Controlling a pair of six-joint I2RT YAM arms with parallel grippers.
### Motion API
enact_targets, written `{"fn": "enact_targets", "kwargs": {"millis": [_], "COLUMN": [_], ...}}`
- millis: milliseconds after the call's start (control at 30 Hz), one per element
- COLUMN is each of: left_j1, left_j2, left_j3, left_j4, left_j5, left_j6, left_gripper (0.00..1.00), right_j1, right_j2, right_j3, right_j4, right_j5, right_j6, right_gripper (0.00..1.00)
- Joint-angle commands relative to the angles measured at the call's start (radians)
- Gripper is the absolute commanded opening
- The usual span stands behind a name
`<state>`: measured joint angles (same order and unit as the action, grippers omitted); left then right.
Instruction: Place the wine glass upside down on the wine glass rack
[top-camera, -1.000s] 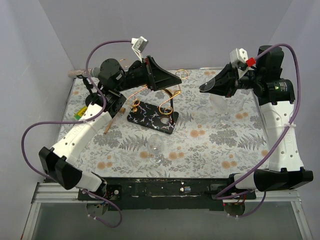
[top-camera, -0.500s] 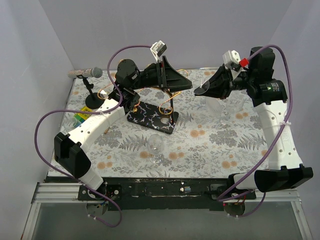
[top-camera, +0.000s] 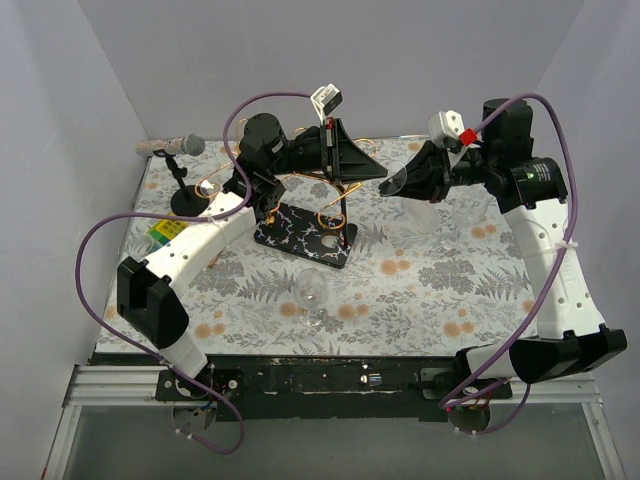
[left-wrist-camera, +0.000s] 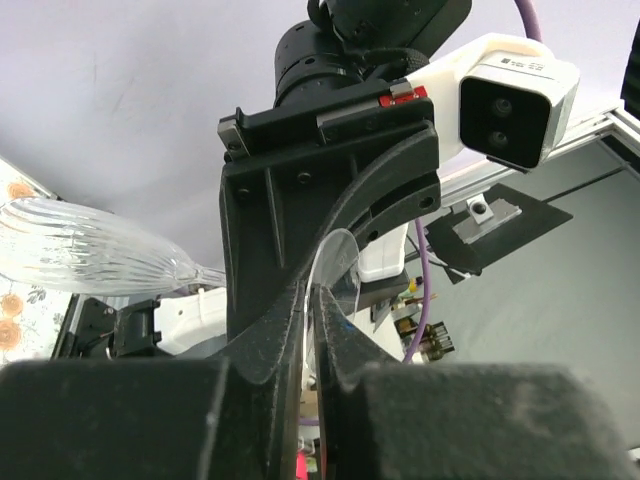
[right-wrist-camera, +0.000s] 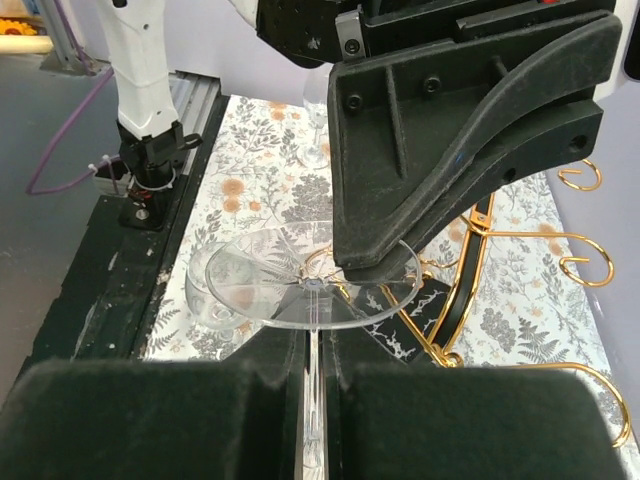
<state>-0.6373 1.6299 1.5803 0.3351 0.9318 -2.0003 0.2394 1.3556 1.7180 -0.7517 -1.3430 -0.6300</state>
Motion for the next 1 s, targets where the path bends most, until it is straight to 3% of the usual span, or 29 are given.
{"fn": "enact_targets", "kwargs": {"millis": [0, 167, 233, 333, 433, 633, 967], "left_j1": [-0.007, -0.009, -0.009, -0.007, 0.001, 0.034, 0.134], "left_j2": [-0.015, -0.028, -0.039, -0.053, -0.070, -0.108, -0.143], "left_j3": [0.041, 0.026, 0.018, 0.015, 0.004, -0.008, 0.058], "left_j4": [0.004, 0.044, 0.064, 0.074, 0.096, 0.097, 0.015], "left_j5": [0.055, 0.079, 0.079, 0.075, 0.070, 0.067, 0.056], "left_j6": [-0.074, -0.095, -0.107, -0.117, -0.133, -0.147, -0.101], "left_gripper": [0.00, 0.00, 0.00, 0.00, 0.00, 0.00, 0.00], "right_j1": [0.017, 0.020, 0.020, 0.020, 0.018, 0.000, -0.261], "right_j2": [0.007, 0.007, 0.007, 0.002, 0.002, 0.008, 0.000], "right_j3": [0.045, 0.057, 0.060, 0.077, 0.110, 0.250, 0.460], "right_j4": [-0.066, -0.077, -0.080, -0.090, -0.130, -0.231, -0.336], "right_j5": [0.061, 0.067, 0.070, 0.080, 0.103, 0.151, -0.028], "right_j6": [-0.082, -0.086, -0.082, -0.077, -0.109, -0.174, -0.166], "right_gripper": [0.02, 0.05, 0.19, 0.52, 0.63, 0.69, 0.70]}}
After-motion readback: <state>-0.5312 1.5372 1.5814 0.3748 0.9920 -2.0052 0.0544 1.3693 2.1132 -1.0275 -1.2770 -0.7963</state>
